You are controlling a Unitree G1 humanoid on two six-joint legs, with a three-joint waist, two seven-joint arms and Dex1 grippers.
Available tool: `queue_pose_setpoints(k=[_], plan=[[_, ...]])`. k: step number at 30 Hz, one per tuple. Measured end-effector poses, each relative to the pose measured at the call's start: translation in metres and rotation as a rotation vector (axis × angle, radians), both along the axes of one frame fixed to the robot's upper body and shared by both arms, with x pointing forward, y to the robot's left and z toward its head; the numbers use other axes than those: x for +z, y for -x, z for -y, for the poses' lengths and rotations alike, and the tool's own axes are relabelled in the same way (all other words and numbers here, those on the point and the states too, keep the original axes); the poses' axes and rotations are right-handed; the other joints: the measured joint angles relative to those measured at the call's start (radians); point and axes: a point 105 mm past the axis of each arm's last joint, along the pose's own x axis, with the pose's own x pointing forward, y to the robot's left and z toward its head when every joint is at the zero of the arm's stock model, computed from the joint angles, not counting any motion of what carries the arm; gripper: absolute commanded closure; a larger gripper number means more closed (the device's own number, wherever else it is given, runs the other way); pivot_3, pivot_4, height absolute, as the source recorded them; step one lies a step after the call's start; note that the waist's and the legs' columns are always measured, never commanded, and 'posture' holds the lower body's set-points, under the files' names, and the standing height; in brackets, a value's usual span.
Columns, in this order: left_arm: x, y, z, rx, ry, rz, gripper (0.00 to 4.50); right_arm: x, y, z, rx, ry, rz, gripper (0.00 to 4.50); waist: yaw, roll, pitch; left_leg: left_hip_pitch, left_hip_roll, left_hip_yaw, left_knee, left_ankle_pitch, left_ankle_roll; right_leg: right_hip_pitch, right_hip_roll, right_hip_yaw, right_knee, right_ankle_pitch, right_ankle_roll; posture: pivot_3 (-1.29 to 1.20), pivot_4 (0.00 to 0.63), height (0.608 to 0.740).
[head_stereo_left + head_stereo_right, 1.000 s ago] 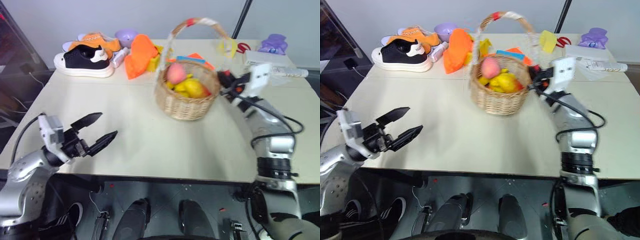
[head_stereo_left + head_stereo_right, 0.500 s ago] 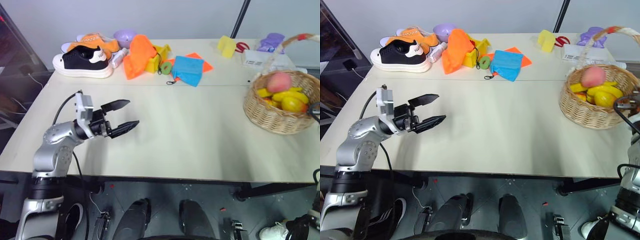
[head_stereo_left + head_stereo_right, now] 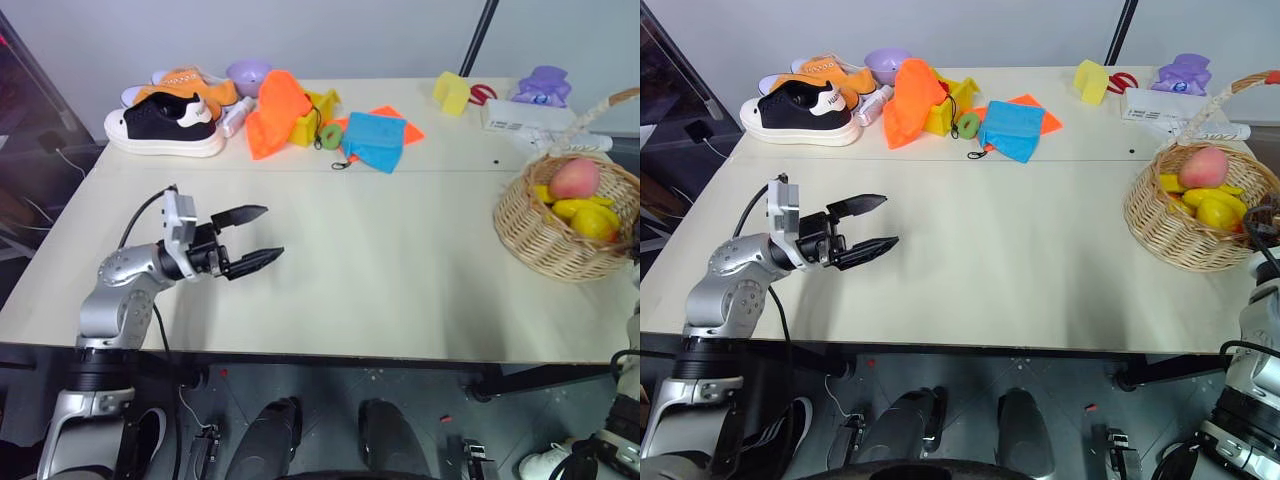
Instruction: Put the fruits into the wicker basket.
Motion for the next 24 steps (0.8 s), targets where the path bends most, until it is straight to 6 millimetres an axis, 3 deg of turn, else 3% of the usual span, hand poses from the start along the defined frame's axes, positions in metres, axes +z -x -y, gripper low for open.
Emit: queue_pose_setpoints(k=[1,2,6,9,12,15,18,20,24], plan=[[0.000,0.000,0.000,0.005,0.003,0.001,0.00,0.001,0.001,-0.002,-0.001,0.002,0.001,0.21,0.000,0.000,0.000,0.000,0.000,0.000,0.000,0.000,0.000,0.000,0.000,0.000,0.000,0.000,0.000,0.00,0.150,0.740],[-0.001,0.000,0.000,0.011,0.006,0.001,0.00,0.001,0.003,-0.004,-0.003,0.005,0.007,0.04,0.001,0.000,0.000,0.000,0.000,0.000,0.000,0.000,0.000,0.000,0.000,0.000,0.000,0.000,0.000,0.00,0.150,0.740],[-0.006,0.002,-0.002,0.025,0.011,-0.007,0.00,-0.010,0.020,-0.025,-0.034,-0.032,0.041,0.04,0.002,0.000,0.000,0.000,0.000,-0.002,-0.001,0.000,0.000,-0.001,0.000,-0.001,0.000,0.000,0.000,0.00,0.150,0.740],[-0.008,0.003,-0.003,0.043,0.008,-0.007,0.00,-0.023,0.029,-0.050,-0.014,-0.062,0.052,0.04,0.000,0.001,-0.001,0.000,0.000,-0.001,-0.001,0.000,0.000,-0.001,0.000,0.000,0.000,0.000,0.000,0.00,0.150,0.740],[-0.012,0.000,-0.009,0.112,0.000,-0.009,0.00,-0.021,0.035,-0.082,0.063,0.016,0.085,0.04,0.000,0.002,-0.001,0.000,0.000,-0.001,-0.001,0.000,0.000,0.000,0.000,0.000,0.000,0.000,0.000,0.00,0.150,0.740],[-0.012,-0.008,-0.019,0.220,-0.010,-0.008,0.00,-0.026,0.023,-0.128,0.299,0.094,0.071,0.04,-0.005,0.001,-0.001,0.002,0.001,-0.001,-0.001,0.000,0.000,0.001,0.001,0.000,0.000,0.000,0.000,0.00,0.150,0.740],[-0.015,-0.019,-0.030,0.358,-0.032,-0.010,0.00,-0.055,0.003,-0.186,0.650,0.072,-0.062,0.04,-0.006,0.002,-0.001,0.002,0.001,-0.001,-0.001,0.000,0.000,0.001,0.001,0.000,0.000,0.000,0.000,0.00,0.150,0.740],[-0.019,-0.025,-0.040,0.453,-0.042,-0.019,0.00,-0.071,-0.001,-0.216,0.868,0.057,-0.154,0.04,-0.001,0.002,-0.001,0.002,0.001,-0.002,-0.001,0.000,0.000,0.001,0.001,0.000,0.000,0.000,0.000,0.00,0.150,0.740],[-0.026,-0.028,-0.064,0.641,-0.026,-0.013,0.00,-0.072,-0.008,-0.239,1.133,0.149,-0.236,0.04,0.002,0.000,-0.001,0.001,0.000,-0.002,0.000,0.000,0.000,0.002,0.000,-0.001,-0.001,0.000,0.000,0.00,0.150,0.740]])
